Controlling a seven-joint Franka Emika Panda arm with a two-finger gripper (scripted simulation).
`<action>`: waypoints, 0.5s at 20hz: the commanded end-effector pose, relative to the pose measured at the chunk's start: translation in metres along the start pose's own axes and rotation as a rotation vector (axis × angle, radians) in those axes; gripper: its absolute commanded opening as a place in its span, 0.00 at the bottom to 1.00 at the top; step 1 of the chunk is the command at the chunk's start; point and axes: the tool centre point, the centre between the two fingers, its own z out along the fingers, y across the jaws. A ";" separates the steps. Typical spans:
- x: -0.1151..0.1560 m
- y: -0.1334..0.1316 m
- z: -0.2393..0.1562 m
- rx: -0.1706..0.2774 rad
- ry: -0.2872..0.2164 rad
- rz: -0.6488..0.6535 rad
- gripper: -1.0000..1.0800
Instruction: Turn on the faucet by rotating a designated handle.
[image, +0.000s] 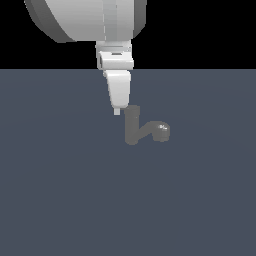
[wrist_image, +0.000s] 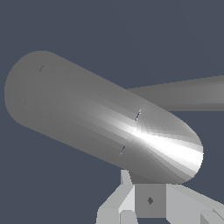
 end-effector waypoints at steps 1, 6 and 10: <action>0.006 0.001 0.000 -0.001 0.000 0.001 0.00; 0.036 0.009 0.001 -0.003 0.000 0.005 0.00; 0.061 0.015 0.001 -0.005 0.000 0.008 0.00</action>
